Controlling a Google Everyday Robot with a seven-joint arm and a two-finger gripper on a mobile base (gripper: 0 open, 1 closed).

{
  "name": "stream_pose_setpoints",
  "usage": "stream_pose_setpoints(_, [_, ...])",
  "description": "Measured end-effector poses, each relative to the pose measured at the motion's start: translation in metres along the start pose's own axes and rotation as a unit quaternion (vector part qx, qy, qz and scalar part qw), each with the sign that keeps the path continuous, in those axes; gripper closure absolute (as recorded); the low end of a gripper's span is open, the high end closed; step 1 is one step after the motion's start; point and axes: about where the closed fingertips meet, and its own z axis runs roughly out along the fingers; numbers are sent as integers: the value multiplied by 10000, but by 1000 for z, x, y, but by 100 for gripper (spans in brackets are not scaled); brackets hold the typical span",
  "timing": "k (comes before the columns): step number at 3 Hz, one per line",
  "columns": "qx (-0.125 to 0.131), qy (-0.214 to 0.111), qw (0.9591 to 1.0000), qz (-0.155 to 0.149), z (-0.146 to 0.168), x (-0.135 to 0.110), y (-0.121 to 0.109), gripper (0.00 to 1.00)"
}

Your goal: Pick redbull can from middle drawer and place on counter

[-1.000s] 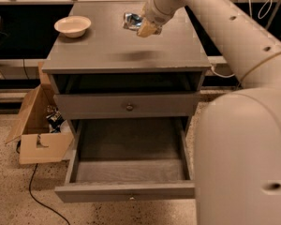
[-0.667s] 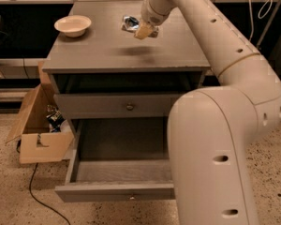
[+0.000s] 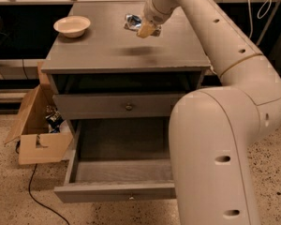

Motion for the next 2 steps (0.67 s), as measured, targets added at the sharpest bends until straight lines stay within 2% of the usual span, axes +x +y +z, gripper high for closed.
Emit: stream_pose_setpoints(2, [-4, -2, 10000, -1, 1, 0, 0, 5])
